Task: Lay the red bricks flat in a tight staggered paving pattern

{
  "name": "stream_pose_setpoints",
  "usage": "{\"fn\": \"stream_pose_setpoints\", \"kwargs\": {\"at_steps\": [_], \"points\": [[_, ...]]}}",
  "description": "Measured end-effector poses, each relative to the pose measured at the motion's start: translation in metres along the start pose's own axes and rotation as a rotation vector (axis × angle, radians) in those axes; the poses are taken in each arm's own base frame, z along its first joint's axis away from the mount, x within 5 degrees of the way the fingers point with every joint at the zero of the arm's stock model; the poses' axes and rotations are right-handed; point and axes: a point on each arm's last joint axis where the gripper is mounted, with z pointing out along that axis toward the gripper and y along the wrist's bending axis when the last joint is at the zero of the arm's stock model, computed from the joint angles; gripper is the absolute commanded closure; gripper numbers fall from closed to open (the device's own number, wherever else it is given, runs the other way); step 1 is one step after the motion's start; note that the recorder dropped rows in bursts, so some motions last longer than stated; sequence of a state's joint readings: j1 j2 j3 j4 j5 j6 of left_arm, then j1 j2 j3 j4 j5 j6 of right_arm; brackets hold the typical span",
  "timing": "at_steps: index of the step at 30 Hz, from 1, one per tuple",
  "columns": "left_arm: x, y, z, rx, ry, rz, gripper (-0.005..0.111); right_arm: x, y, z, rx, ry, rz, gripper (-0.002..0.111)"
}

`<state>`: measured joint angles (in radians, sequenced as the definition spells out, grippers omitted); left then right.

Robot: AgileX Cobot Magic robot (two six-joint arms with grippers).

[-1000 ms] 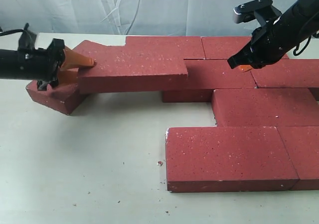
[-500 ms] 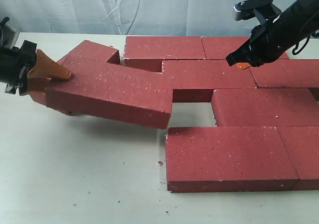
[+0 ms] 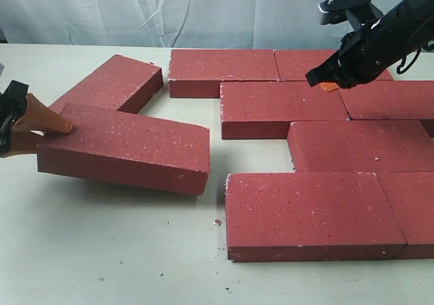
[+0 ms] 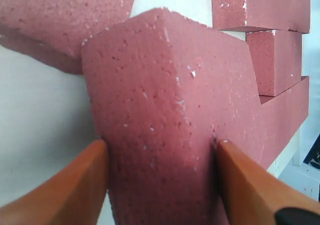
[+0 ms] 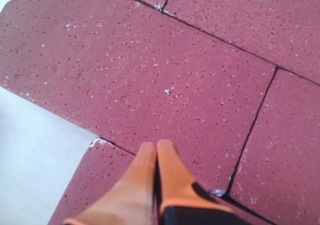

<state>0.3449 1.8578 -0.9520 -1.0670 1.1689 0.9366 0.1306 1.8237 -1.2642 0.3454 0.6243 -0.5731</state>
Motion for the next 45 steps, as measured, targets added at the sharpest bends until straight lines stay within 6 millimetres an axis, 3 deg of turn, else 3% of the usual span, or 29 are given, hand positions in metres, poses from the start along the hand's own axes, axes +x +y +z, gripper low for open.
{"fn": "stream_pose_setpoints", "kwargs": {"at_steps": [3, 6, 13, 20, 24, 27, 29, 30, 33, 38, 41, 45], "points": [[0.002, 0.001, 0.0, -0.007, 0.012, 0.003, 0.058, 0.0, 0.0, 0.0, 0.002, -0.004, 0.0, 0.109], [0.002, 0.001, 0.0, -0.008, 0.017, 0.004, 0.039, 0.0, 0.0, 0.0, 0.002, -0.004, 0.001, 0.109], [0.001, 0.002, -0.002, -0.041, 0.049, -0.014, 0.036, -0.001, 0.0, 0.0, -0.003, -0.007, 0.006, 0.109], [-0.007, -0.004, -0.017, -0.153, 0.067, -0.004, 0.037, -0.002, 0.0, 0.0, -0.001, -0.02, 0.014, 0.109], [-0.016, -0.023, -0.039, -0.249, 0.023, 0.034, 0.05, -0.002, 0.0, 0.0, -0.006, -0.026, 0.025, 0.109], [-0.019, -0.039, -0.059, -0.367, -0.037, 0.074, 0.077, -0.003, 0.003, 0.0, -0.032, -0.027, 0.02, 0.109], [-0.019, -0.05, -0.072, -0.437, -0.104, 0.118, 0.101, -0.003, 0.006, 0.0, -0.068, -0.033, 0.008, 0.109], [-0.019, -0.056, -0.078, -0.465, -0.147, 0.141, 0.106, -0.003, 0.008, 0.0, -0.085, -0.037, 0.005, 0.109], [-0.013, -0.068, -0.086, -0.507, -0.25, 0.209, 0.107, -0.004, 0.015, -0.001, -0.162, -0.046, -0.008, 0.109], [-0.001, -0.083, -0.082, -0.558, -0.463, 0.281, 0.107, -0.006, 0.037, -0.004, -0.329, -0.062, -0.089, 0.109], [0.016, -0.087, -0.064, -0.601, -0.484, 0.373, 0.107, -0.01, 0.069, -0.001, -0.4, -0.063, -0.202, 0.109], [0.022, -0.073, -0.051, -0.691, -0.452, 0.435, 0.107, -0.011, 0.111, 0.002, -0.436, -0.042, -0.342, 0.109]]}}
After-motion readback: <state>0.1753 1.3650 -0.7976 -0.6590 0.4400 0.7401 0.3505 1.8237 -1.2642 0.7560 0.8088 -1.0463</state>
